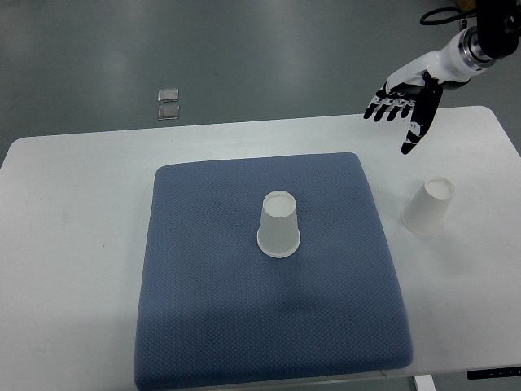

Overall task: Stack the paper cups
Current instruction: 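Lower the right hand down beside the loose white paper cup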

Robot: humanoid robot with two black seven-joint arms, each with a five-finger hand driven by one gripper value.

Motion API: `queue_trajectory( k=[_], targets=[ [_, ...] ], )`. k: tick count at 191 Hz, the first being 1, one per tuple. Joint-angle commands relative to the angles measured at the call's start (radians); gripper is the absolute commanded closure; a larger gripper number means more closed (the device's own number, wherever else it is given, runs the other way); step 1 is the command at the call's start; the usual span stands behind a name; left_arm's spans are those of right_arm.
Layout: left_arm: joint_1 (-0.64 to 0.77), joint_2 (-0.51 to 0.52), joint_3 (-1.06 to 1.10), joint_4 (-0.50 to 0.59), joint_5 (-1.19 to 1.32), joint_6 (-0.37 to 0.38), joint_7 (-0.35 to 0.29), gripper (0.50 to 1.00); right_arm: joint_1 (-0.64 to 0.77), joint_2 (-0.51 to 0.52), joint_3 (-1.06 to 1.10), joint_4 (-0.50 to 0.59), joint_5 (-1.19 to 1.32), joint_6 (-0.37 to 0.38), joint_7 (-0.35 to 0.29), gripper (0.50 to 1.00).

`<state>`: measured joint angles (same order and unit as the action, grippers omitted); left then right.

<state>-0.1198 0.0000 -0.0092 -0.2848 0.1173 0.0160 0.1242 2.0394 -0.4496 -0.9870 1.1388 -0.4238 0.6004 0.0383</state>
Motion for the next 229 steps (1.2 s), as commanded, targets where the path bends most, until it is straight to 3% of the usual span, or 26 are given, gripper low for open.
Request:
queue_trajectory(
  k=[1,34,87,229],
  targets=[
    [0.0,0.0,0.0,-0.004,0.001,-0.001,0.0,0.5,0.14,0.065,-0.122,0.105,-0.067,0.01,-0.003,0.574],
    [0.0,0.0,0.0,-0.01,-0.001,-0.036,0.0,0.5,0.306,0.101,-0.15,0.16,-0.073,0.01,-0.003,0.574],
    [0.0,0.0,-0.002,-0.008,-0.002,-0.054,0.0,0.5,0.427,0.097,-0.153,0.206,-0.073,0.01,-0.005,0.572],
    [-0.004,0.0,-0.005,0.076,0.001,-0.039,-0.001,0.5,0.186,0.043,-0.153,0.147,-0.202,0.01,-0.009,0.574]
  ],
)
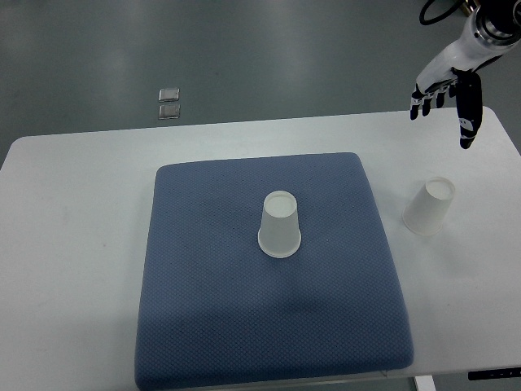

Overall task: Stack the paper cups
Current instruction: 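Lower the right hand down beside the loose white paper cup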

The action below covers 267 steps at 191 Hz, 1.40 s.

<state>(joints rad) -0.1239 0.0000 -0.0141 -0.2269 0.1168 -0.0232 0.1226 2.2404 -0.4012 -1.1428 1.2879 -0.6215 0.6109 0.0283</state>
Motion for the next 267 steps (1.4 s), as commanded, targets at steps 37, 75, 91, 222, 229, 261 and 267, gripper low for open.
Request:
queue_trajectory(
  k=[37,75,91,222,229,261,267],
  targets=[
    [0.0,0.0,0.002,0.021,0.0,0.0,0.0,0.5,-0.048,-0.015,0.003,-0.004,-0.006,0.0,0.001,0.574],
    [0.0,0.0,-0.001,0.021,0.001,0.0,0.0,0.5,-0.122,-0.011,0.0,-0.006,-0.027,0.0,-0.001,0.574],
    [0.0,0.0,-0.001,0.021,0.001,0.0,0.0,0.5,-0.153,-0.011,0.0,-0.016,-0.038,-0.002,-0.001,0.574],
    [0.004,0.0,-0.001,0.018,0.0,0.0,0.0,0.5,-0.439,-0.001,0.026,-0.167,-0.017,-0.296,-0.022,0.576],
    [0.006,0.0,-0.001,0.017,0.0,0.0,0.0,0.5,-0.455,-0.001,0.025,-0.173,-0.012,-0.31,-0.022,0.576],
    [0.007,0.0,-0.001,0.015,0.0,0.0,0.0,0.5,-0.51,-0.001,0.026,-0.2,-0.007,-0.347,-0.031,0.576],
    [0.007,0.0,-0.001,0.014,0.0,0.0,0.0,0.5,-0.519,-0.002,0.026,-0.205,-0.007,-0.355,-0.033,0.576]
  ],
)
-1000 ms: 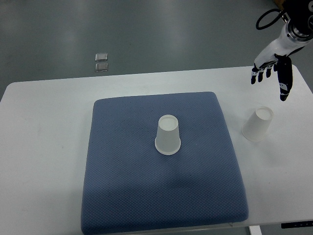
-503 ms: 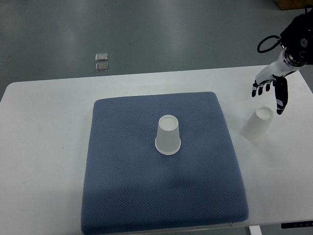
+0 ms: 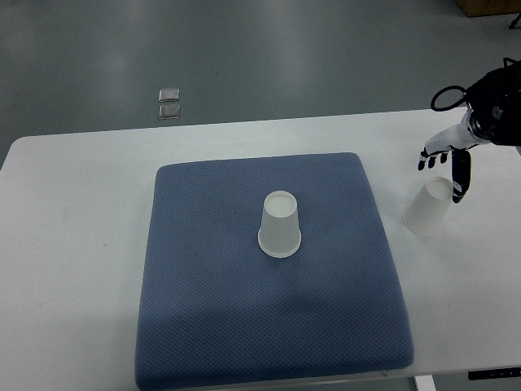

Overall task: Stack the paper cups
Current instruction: 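Lower the right hand down beside the loose white paper cup, then close the right hand fingers around the white paper cup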

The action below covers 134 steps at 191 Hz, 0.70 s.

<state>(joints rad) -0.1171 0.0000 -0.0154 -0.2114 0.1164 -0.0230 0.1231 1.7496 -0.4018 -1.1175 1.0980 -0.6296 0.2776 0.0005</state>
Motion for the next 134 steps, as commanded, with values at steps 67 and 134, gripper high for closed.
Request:
queue_trajectory(
  k=[67,134],
  targets=[
    [0.002,0.0,0.0,-0.006,0.0,0.0,0.001,0.5,-0.139,0.005,0.062,-0.086,0.079,-0.086,-0.011,0.579],
    [0.005,0.0,0.0,-0.006,0.0,0.0,0.001,0.5,-0.167,0.001,0.061,-0.099,0.079,-0.11,-0.019,0.583]
  ],
)
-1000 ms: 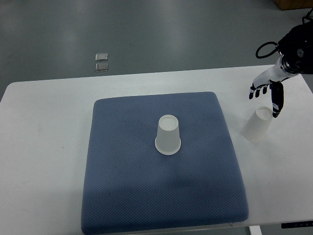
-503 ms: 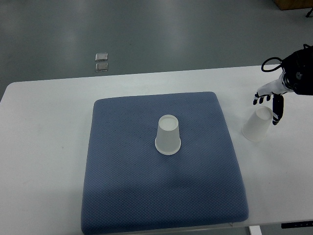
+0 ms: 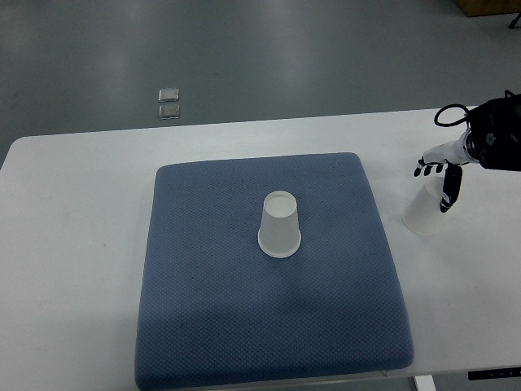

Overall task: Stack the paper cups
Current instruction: 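Close the right hand fingers around the white paper cup, then lift the cup with the right hand and carry it over the mat cup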

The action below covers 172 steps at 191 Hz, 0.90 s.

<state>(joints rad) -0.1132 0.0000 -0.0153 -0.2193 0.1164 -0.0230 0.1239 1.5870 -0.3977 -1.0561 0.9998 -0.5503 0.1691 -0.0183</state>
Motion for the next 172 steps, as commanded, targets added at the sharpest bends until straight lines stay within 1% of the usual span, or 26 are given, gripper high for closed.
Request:
queue_trajectory(
  k=[1,60,69,92,107,114,119,136,138,141,148,149,172],
  targets=[
    [0.001,0.0,0.0,0.001,0.0,0.0,0.0,0.5,-0.004,-0.003,-0.001,-0.001,0.0,-0.002,0.0,0.583],
    [0.003,0.0,0.0,0.003,0.0,0.0,-0.001,0.5,-0.018,-0.004,-0.002,-0.001,0.0,-0.006,0.0,0.599],
    [0.001,0.0,0.0,0.003,0.0,0.0,-0.001,0.5,-0.022,-0.006,-0.002,-0.001,0.0,-0.014,0.0,0.599],
    [0.001,0.0,0.0,0.001,0.0,0.0,-0.001,0.5,-0.038,-0.009,-0.002,-0.003,0.0,-0.036,-0.002,0.617],
    [0.001,0.0,0.001,0.0,0.0,0.0,-0.001,0.5,-0.041,-0.01,-0.001,-0.003,0.0,-0.037,-0.002,0.64],
    [0.001,0.0,0.001,0.0,0.0,0.0,-0.001,0.5,-0.041,-0.01,-0.001,-0.003,0.0,-0.039,0.0,0.67],
    [0.001,0.0,0.003,0.0,0.0,0.0,-0.001,0.5,-0.041,-0.01,-0.001,-0.003,0.0,-0.042,0.0,0.675],
    [0.001,0.0,0.003,0.0,0.0,0.0,-0.001,0.5,-0.047,-0.009,0.001,-0.017,0.001,-0.056,0.0,0.728],
    [0.001,0.0,0.003,0.0,0.0,0.0,-0.001,0.5,-0.047,-0.009,0.001,-0.017,0.001,-0.056,0.0,0.728],
    [0.003,0.0,0.003,0.0,0.0,0.0,-0.001,0.5,-0.048,-0.009,-0.001,-0.018,0.0,-0.057,0.0,0.744],
    [0.001,0.0,0.003,0.0,0.0,0.0,-0.001,0.5,-0.048,-0.009,-0.001,-0.02,0.0,-0.057,0.0,0.762],
    [0.001,0.0,0.003,0.0,0.0,0.0,-0.001,0.5,-0.048,-0.009,-0.001,-0.02,0.0,-0.057,0.0,0.773],
    [0.001,0.0,0.003,0.0,0.0,0.0,-0.001,0.5,-0.047,-0.012,-0.001,-0.02,0.0,-0.054,0.0,0.809]
  ],
)
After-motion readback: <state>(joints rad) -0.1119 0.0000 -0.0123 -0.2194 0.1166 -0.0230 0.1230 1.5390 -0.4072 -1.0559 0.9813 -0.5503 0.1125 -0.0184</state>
